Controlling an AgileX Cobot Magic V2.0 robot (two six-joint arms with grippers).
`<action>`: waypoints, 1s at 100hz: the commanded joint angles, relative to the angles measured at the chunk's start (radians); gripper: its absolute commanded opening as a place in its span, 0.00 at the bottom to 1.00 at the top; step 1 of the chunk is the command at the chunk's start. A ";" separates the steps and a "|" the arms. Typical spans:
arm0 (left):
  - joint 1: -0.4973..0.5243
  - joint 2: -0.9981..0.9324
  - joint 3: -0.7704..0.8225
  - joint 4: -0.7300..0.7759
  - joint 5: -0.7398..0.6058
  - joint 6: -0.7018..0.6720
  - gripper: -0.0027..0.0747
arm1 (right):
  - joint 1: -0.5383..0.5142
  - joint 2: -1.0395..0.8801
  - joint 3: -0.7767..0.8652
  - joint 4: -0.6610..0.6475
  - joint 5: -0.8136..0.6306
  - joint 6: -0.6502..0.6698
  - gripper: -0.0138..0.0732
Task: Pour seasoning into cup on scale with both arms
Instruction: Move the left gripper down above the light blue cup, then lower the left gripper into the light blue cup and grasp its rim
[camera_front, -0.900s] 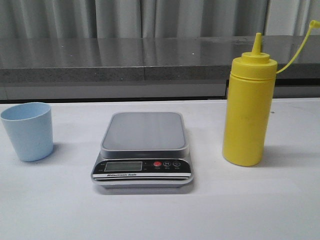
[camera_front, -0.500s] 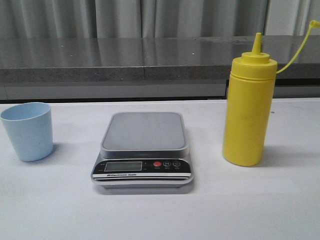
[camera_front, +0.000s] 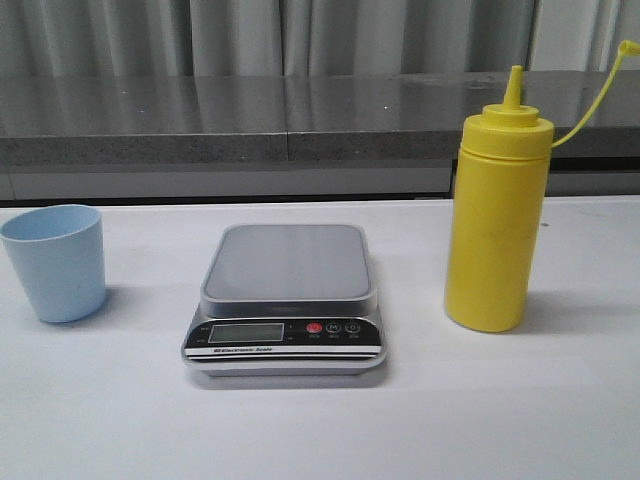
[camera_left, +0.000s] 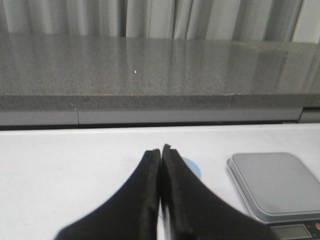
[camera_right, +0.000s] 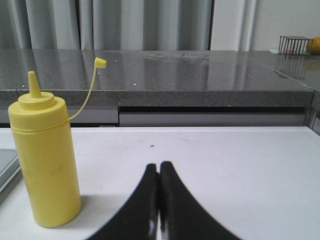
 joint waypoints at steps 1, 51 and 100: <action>0.004 0.156 -0.147 -0.017 0.060 -0.010 0.01 | -0.006 -0.016 0.000 0.001 -0.077 -0.004 0.08; 0.004 0.819 -0.631 0.024 0.289 0.027 0.01 | -0.006 -0.016 0.000 0.001 -0.077 -0.004 0.08; 0.004 1.086 -0.730 0.042 0.287 0.027 0.43 | -0.006 -0.016 0.000 0.001 -0.077 -0.004 0.08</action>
